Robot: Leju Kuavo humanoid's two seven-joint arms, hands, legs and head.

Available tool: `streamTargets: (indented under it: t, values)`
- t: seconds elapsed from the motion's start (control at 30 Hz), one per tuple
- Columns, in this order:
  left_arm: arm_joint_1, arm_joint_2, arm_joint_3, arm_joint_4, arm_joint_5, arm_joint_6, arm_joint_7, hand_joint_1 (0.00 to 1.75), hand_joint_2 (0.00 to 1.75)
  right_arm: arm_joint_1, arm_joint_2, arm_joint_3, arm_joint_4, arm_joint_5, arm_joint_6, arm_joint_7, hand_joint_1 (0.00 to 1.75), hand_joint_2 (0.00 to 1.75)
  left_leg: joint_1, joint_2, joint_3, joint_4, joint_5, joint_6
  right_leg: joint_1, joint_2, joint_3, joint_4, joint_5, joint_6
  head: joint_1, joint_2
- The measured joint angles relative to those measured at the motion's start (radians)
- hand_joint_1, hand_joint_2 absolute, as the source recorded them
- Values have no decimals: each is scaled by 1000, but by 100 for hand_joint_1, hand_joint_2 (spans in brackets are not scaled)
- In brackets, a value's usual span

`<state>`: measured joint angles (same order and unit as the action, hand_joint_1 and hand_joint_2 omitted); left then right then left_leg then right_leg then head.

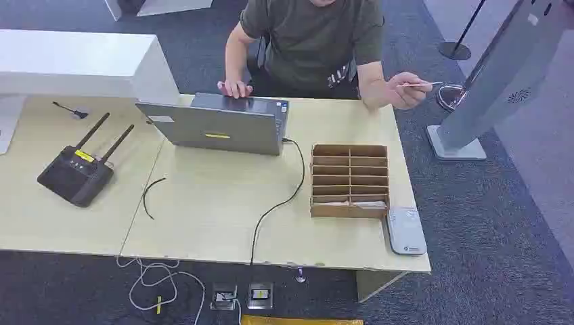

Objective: Pass the card to the sensor for recognition and then transmit it.

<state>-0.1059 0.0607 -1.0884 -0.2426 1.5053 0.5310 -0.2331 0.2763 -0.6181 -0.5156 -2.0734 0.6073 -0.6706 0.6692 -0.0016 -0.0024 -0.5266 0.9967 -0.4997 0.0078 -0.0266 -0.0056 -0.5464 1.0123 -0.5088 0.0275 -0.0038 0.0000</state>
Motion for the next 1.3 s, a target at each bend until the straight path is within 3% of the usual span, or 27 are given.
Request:
streamTargets:
  t: [0.23, 0.5, 0.7, 0.8, 1.3]
  values:
    - [-1, 9, 0, 0, 0, -7, -14, 0, 0, -119, -198, 240, -88, -56, 87, 19, 0, 175, 0, -1, 0, 0, 1, 0, 0, -1, 0, 0, 0, 1, 0, 0]
    - [-1, 14, -1, 0, 0, -7, -18, 0, 0, -320, -320, 531, -96, -81, 127, 24, 0, 175, 0, -1, 0, 0, 1, 0, 0, -2, -2, 0, 0, 1, -1, 0]
    - [-1, 15, -3, 1, 0, -8, -21, 0, 0, -400, -350, 666, -95, -80, 141, 25, 0, 175, 0, -2, -1, 0, 1, 0, 0, -2, -3, 0, 0, 1, 0, 0]
    - [-1, 18, -8, 1, -2, -14, -21, 0, 0, -453, -362, 732, -94, -73, 188, 27, 0, 175, 0, -1, -1, 0, 1, 0, 0, 0, -4, 0, 0, 1, 0, 0]
    - [-4, 28, -19, 1, -7, -43, -24, 0, 0, -640, -339, 1013, -75, 77, 539, 27, 0, 175, 1, -2, -4, 0, 1, 0, 1, -2, -5, 0, 0, 0, -1, 0]
